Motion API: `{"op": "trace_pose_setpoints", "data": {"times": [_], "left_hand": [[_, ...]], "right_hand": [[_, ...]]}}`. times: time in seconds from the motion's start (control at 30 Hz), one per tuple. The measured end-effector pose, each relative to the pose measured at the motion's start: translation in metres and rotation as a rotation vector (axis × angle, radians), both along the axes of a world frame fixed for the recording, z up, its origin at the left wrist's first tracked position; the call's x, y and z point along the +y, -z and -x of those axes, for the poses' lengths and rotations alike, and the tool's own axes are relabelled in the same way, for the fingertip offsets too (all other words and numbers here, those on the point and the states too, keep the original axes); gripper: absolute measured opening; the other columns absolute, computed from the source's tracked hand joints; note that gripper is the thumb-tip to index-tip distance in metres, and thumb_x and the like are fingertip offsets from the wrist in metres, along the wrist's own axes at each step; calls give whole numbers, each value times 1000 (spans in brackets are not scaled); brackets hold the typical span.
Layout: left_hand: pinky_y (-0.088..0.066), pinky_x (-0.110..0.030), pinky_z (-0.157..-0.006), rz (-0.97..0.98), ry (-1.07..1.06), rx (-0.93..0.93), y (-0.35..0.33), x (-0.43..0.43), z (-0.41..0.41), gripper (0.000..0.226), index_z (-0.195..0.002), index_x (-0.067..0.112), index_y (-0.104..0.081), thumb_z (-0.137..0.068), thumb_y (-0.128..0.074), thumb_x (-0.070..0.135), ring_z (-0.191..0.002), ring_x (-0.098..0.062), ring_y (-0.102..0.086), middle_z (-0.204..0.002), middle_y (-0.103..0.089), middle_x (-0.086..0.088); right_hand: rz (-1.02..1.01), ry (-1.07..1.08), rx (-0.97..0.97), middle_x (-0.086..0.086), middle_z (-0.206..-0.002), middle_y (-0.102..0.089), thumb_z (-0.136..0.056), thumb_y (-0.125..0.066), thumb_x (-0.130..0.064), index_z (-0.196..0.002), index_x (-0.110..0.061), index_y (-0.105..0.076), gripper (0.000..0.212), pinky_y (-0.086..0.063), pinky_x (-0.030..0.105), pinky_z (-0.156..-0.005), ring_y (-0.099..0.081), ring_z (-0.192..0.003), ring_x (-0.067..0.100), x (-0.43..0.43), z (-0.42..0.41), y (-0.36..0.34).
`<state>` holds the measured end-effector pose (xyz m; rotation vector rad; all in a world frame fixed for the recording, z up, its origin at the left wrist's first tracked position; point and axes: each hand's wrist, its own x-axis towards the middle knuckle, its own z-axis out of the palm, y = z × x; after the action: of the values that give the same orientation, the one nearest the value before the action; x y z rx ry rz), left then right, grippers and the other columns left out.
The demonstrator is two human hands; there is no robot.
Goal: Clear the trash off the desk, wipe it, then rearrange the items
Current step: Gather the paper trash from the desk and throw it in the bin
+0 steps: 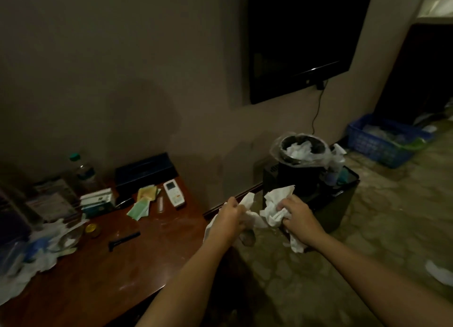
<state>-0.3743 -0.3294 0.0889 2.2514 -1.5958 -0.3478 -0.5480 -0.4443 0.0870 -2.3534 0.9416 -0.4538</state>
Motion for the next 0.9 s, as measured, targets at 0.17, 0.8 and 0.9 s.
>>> {"op": "trace_pose_setpoints", "data": {"times": [0.17,0.8,0.9], "left_hand": [[-46,-28,-92,-3,33,-4,5,-90,6,33,-122,15,-57,-90,-62,19,-106,-18,-48,-123,-40,-2],[-47,-34,-95,-42,96,42,23,-429,-59,33,-121,14,-59,-90,-63,21,-106,-18,-50,-122,-41,-2],[-49,-34,-92,-54,-5,34,24,-459,-75,32,-120,12,-59,-90,-62,19,-102,-20,-52,-119,-42,-3]], "right_hand": [[-29,72,-17,-5,-100,-42,-79,-61,3,-90,-15,-59,21,-34,8,-61,-45,-82,11,-78,20,12],[-36,109,39,1,-99,-46,-78,-62,5,-93,-10,-62,21,-37,24,-72,-50,-90,18,-409,-11,46],[-42,42,45,1,-99,-47,-78,-62,4,-93,-12,-61,22,-41,30,-76,-50,-93,21,-461,-25,56]]}}
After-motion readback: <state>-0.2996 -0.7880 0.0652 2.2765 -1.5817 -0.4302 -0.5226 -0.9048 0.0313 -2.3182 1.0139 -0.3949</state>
